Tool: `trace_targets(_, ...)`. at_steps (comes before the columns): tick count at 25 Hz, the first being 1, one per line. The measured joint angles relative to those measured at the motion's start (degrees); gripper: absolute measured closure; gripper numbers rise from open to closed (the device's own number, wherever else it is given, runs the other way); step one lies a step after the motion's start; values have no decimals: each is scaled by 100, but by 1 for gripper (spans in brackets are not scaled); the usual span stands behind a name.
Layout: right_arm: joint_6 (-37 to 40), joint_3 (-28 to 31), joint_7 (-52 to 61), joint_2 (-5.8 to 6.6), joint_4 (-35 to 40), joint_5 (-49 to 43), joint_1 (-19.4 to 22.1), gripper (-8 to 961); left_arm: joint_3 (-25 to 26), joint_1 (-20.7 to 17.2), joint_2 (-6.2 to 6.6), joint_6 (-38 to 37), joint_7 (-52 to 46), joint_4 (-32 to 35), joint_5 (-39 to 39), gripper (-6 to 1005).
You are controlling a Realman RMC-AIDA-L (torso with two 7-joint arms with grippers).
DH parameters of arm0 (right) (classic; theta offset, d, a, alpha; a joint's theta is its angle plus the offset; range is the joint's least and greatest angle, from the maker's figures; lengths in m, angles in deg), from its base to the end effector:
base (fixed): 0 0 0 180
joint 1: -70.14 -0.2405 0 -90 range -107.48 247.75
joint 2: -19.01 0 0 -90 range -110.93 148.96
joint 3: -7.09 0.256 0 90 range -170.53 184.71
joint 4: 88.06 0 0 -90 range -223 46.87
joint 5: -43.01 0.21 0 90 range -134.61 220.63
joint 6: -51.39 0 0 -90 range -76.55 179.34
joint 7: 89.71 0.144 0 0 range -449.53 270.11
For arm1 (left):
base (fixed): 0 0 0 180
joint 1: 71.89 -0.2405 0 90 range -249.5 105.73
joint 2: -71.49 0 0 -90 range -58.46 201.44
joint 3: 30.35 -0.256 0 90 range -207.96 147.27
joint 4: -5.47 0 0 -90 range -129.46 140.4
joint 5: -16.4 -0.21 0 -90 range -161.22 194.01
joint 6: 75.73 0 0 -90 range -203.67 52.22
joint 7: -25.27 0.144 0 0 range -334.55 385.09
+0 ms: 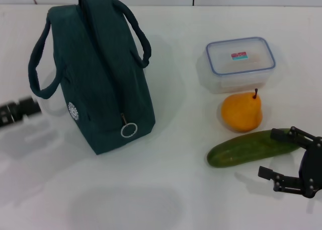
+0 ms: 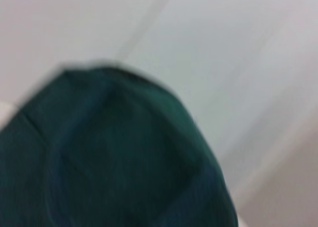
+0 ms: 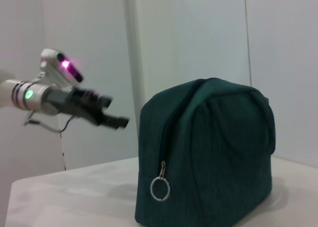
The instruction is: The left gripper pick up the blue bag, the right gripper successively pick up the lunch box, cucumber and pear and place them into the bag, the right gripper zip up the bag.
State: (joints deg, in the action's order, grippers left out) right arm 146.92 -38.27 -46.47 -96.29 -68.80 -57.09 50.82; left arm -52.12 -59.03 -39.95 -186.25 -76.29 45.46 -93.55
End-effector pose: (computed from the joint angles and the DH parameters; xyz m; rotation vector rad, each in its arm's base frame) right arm 0.3121 0.2454 -0.0163 -2.6264 0.2782 0.8873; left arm -0.3438 0.2248 0.1058 -2.3228 -1.2897 -1.0723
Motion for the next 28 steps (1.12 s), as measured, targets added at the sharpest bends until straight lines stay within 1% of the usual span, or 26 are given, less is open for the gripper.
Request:
trace_targets(2,5,-2,0,0,-12,0,-5,68,249,167,29,-6,-462,129,14,245)
trace_targets(6,6,0,1,0,-64,0,-10,67,296,528,61,56,-1477,621,-138,245)
trace_targets(7,5,0,0,0,-65,0,-15,67,285,646,52,77,-1790,860,-206,245)
trace_targets(10,-8,1,1,0,-65,1,-44,67,204,904,-45,159,-2651,1731,-500,245)
trace_targets(13,-24,1,1,0,-65,0,-57,68,-18,1210,-154,309,-3675,2848,-1041,246)
trace_targets(15,-26,1,1,0,-66,0,-60,68,-206,1377,-180,354,-4189,3346,-1266,246)
trace_targets(16,-25,1,1,0,-65,0,-61,68,-390,1454,-170,358,-4410,3511,-1338,246)
trace_targets(19,-9,1,1,0,-72,0,-62,68,-863,1638,-71,374,-4871,3697,-1568,246)
trace_targets(21,1,1,1,0,-82,-1,-63,68,-983,1764,-23,394,-5024,3681,-1757,246)
trace_targets(24,8,1,0,0,-130,-1,-69,68,-993,1898,-21,440,-5115,3653,-2003,246)
trace_targets(28,81,-6,-19,0,-142,-1,-73,67,-1000,2016,-76,543,-5125,3502,-2307,247)
